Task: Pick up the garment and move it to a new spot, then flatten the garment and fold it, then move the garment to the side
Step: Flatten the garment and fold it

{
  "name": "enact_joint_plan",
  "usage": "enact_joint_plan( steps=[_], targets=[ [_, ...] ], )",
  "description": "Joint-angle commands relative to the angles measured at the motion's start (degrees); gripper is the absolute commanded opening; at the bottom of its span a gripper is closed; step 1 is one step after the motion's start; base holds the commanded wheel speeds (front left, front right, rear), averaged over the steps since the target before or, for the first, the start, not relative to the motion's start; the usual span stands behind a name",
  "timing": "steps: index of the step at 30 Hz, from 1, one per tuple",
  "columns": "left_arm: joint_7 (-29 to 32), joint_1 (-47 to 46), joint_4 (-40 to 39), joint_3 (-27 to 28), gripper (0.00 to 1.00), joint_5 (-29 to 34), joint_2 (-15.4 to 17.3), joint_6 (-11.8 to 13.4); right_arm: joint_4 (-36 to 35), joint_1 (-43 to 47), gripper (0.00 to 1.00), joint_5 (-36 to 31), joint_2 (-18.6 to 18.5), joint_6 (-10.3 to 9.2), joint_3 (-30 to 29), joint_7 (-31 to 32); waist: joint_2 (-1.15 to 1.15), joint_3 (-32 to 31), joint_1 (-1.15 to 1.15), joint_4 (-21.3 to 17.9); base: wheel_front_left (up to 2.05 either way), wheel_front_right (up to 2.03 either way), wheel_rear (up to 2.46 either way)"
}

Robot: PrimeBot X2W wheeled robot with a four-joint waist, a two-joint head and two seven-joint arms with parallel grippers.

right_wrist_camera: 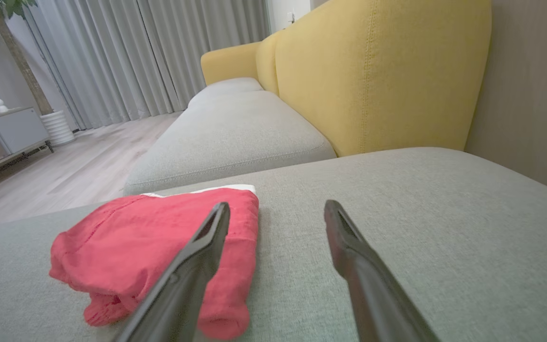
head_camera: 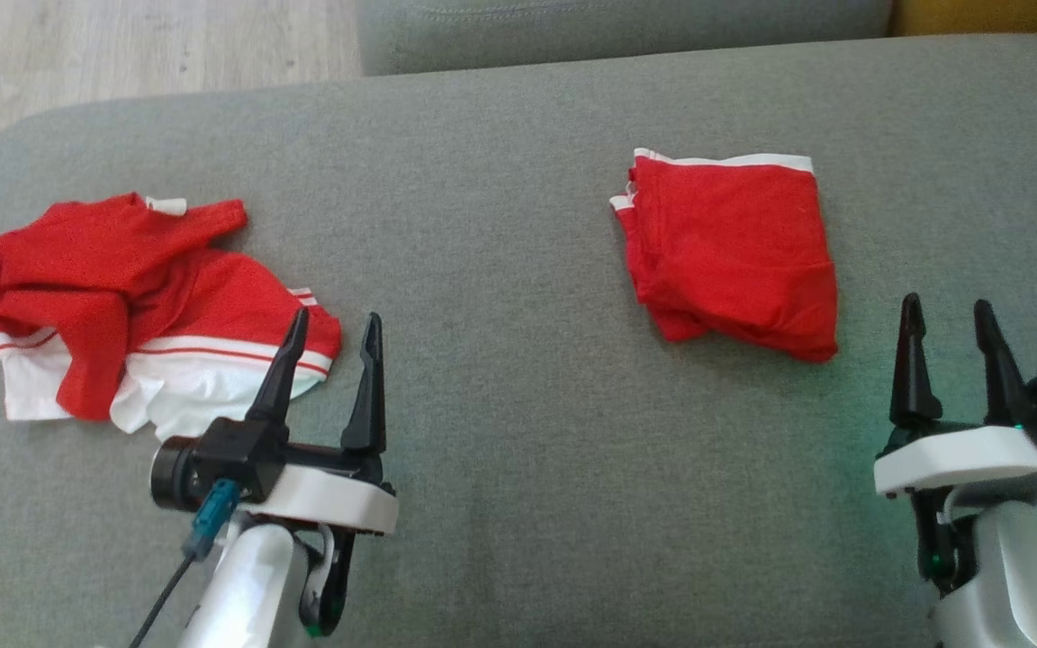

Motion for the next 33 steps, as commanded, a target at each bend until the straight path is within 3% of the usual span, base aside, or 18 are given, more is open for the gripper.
enact_joint_plan(
  steps=[1,3,4,5,6,13,22,25,28,33],
  targets=[
    [-0.30,-1.53,-1.73,1.44,1.00,0.46,0.36,-0.10,-2.41,-1.34,1.00,0.50,-0.17,-0.05,1.38,-0.62,0.00,0.43,0.00,0.29,0.00,0.00,0.00],
    [-0.30,-1.99,-1.78,1.27,1.00,0.57,0.33,-0.24,-3.20,-1.88,1.00,0.69,-0.17,-0.05,1.31,-0.62,0.00,1.27,0.00,0.83,0.00,0.00,0.00],
    [-0.30,-2.30,-1.84,1.19,1.00,0.61,0.30,-0.30,-3.44,-2.30,0.83,0.58,-0.17,-0.05,1.18,-0.62,0.00,1.79,0.00,1.22,0.00,0.00,0.00],
    [-0.30,-2.57,-1.89,1.12,1.00,0.64,0.28,-0.38,-3.55,-2.87,0.07,0.48,-0.17,-0.05,0.94,-0.62,0.00,2.32,0.00,1.63,0.00,0.00,0.00],
    [-0.30,-2.81,-1.90,1.01,1.00,0.69,0.26,-0.44,-3.45,-3.58,0.00,0.27,-0.17,-0.05,0.84,-0.62,0.00,2.87,0.00,2.09,0.00,0.00,0.00],
    [-0.30,-4.71,-1.77,0.17,1.00,0.89,0.11,-0.74,1.58,-12.65,0.00,-2.78,-0.16,-0.05,-0.57,2.42,0.00,7.65,0.00,5.91,0.00,0.00,0.00],
    [-0.30,-6.36,-1.66,-0.47,1.00,0.74,-0.07,-0.89,19.93,-23.60,0.00,-12.64,-0.16,-0.05,-7.95,7.32,0.00,10.95,0.00,9.57,0.00,0.00,0.00],
    [-0.30,-6.86,-1.51,-0.65,1.00,0.57,-0.12,-0.80,24.02,-25.55,0.00,-17.57,-0.16,-0.05,-9.95,5.70,0.00,10.93,0.00,10.21,0.00,0.00,0.00],
    [-0.30,-7.04,-1.41,-0.56,1.00,0.41,-0.14,-0.68,26.15,-27.22,0.00,-17.21,-0.16,-0.05,-9.20,3.24,0.00,10.52,0.00,10.37,0.00,0.00,0.00],
    [-0.30,-6.92,-1.12,-0.39,1.00,0.25,-0.18,-0.51,27.90,-30.90,0.00,-13.36,-0.16,-0.05,-1.65,-0.13,0.00,9.38,0.00,10.36,0.00,0.00,0.00]
  ],
)
